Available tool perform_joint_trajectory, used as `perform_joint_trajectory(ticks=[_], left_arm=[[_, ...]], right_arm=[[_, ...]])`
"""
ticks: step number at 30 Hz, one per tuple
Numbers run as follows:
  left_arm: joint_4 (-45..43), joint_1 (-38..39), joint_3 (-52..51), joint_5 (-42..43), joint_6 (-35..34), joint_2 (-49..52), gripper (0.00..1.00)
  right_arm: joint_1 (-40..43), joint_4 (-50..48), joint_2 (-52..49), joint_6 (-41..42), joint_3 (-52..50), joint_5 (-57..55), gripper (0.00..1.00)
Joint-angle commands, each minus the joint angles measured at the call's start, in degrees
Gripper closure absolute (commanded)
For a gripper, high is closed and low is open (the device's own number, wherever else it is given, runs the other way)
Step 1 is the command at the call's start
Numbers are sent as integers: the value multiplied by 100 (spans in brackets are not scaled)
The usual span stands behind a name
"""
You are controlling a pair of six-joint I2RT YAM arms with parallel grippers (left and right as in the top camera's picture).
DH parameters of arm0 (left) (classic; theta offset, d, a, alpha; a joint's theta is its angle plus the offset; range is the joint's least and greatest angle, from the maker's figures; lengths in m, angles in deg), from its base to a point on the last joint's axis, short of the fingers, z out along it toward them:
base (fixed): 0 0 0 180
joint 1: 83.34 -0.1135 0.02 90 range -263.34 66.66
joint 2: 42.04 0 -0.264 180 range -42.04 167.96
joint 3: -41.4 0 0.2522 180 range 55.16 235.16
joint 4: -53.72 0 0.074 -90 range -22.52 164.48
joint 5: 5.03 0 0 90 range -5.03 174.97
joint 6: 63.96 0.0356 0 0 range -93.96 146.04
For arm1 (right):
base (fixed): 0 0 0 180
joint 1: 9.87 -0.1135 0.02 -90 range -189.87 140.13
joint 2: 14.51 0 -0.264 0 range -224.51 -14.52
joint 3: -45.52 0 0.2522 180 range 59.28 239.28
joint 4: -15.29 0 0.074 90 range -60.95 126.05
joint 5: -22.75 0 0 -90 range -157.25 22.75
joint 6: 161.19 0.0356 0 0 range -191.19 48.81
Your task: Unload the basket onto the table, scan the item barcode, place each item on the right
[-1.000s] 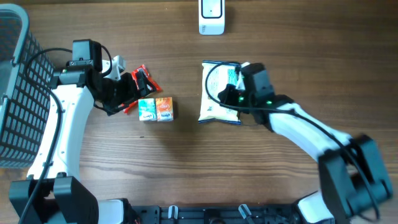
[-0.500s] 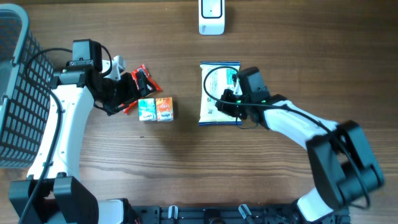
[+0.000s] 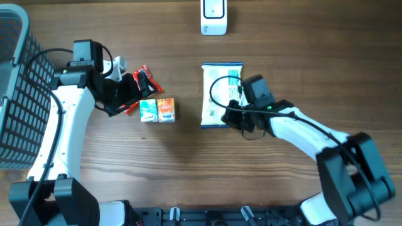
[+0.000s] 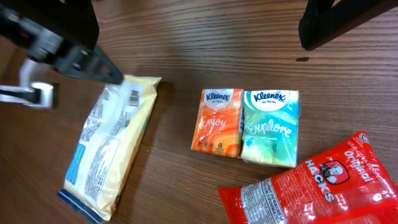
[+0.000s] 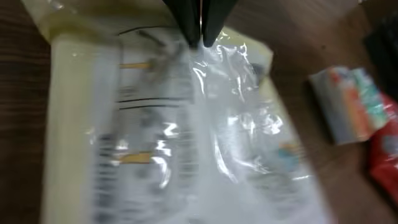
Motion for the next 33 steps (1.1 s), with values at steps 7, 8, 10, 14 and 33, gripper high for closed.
perform_joint_trajectory(ticks=[7, 8, 10, 14, 33], left_arm=[[-4, -22, 81, -33, -28, -48, 0], [-4, -22, 81, -33, -26, -48, 0], [-4, -22, 81, -33, -26, -48, 0], [-4, -22, 81, -33, -26, -48, 0], [-4, -22, 81, -33, -26, -48, 0]], right_arm=[[-17, 76, -7, 254, -144, -605, 96], [-17, 223, 166, 208, -125, -767, 96], [-17, 435, 546, -55, -52, -990, 96], [0, 319, 1316, -667, 116, -1121, 71], [1578, -1561, -599, -2564, 822, 1526, 0]])
